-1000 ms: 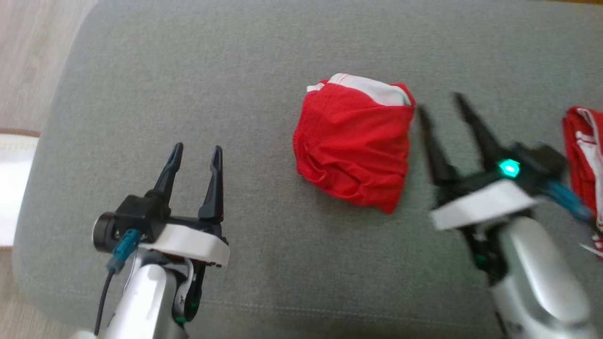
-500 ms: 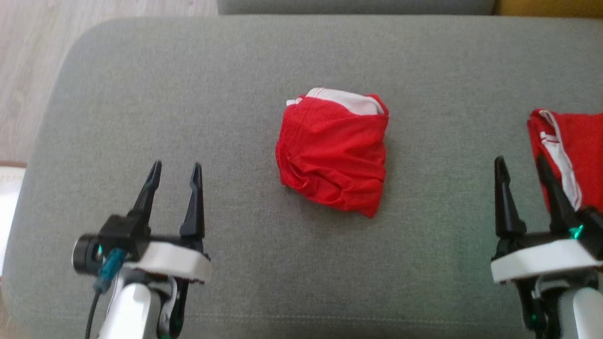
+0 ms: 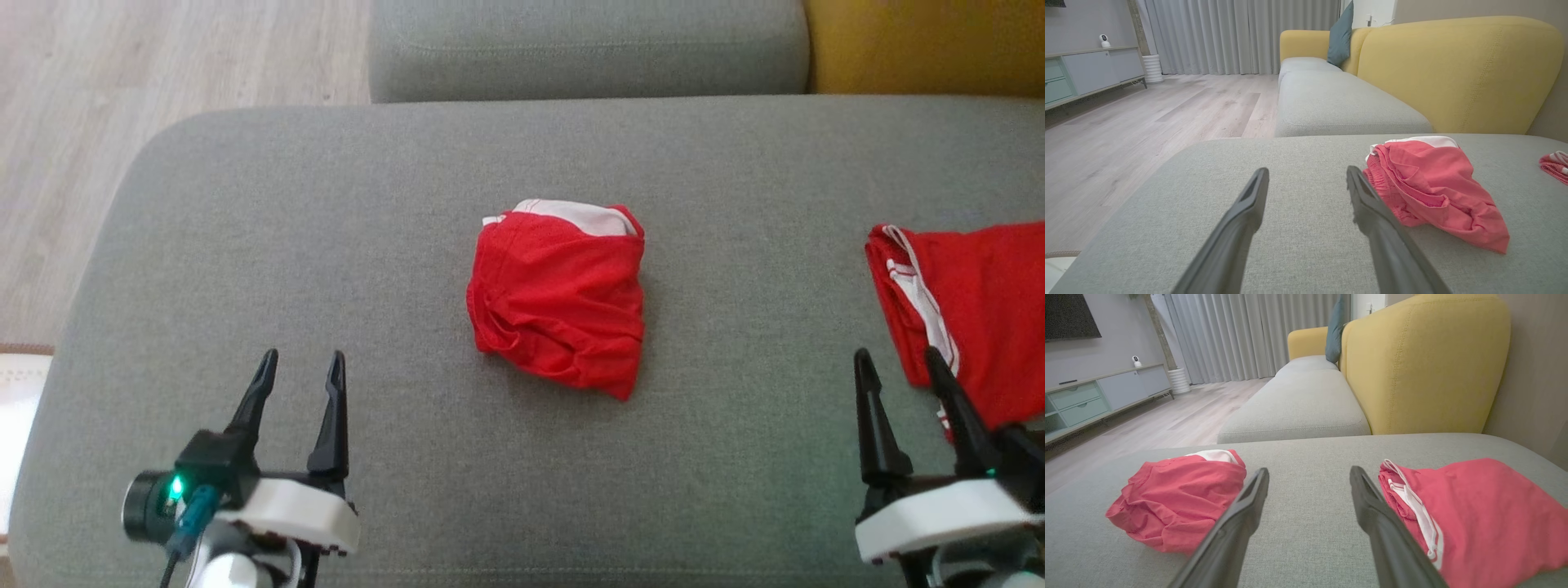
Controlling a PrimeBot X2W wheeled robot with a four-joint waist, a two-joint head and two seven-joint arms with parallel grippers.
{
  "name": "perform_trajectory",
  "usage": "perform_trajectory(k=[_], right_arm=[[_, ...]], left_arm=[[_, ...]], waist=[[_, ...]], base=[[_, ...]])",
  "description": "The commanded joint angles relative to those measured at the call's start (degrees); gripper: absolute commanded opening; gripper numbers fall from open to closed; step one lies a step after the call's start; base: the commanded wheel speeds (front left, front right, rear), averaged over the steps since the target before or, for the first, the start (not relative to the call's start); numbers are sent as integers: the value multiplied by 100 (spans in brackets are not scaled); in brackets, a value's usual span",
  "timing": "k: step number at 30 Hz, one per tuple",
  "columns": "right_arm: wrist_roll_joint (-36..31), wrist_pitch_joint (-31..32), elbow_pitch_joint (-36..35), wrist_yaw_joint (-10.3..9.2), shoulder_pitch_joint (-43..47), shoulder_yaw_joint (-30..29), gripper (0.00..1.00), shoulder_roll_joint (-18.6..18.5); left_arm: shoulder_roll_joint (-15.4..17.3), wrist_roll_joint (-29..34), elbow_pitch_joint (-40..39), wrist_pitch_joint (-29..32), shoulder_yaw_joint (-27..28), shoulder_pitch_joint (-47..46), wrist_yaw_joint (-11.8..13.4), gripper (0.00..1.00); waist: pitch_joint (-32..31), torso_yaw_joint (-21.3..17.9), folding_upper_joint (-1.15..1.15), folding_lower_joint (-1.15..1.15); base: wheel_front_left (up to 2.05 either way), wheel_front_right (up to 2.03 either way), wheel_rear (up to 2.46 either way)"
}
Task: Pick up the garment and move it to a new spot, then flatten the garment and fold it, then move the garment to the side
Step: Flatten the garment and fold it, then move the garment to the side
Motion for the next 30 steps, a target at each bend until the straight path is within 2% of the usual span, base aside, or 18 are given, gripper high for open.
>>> perform_trajectory(k=[1, 25, 30], right_arm=[[-34, 26, -246, 21, -77, 94, 100, -54], [-68, 156, -280, 21, -122, 127, 100, -19], [-37, 238, -71, 21, -390, 355, 100, -176]], left_arm=[[100, 69, -237, 15, 160, -164, 49, 100], [174, 81, -346, 87, 35, -167, 181, 100], [161, 93, -390, 69, -31, -326, 162, 100]], waist=[[-31, 8, 0, 0], [-8, 24, 0, 0], [201, 80, 0, 0]], base=[[0, 0, 0], [0, 0, 0], [0, 0, 0]])
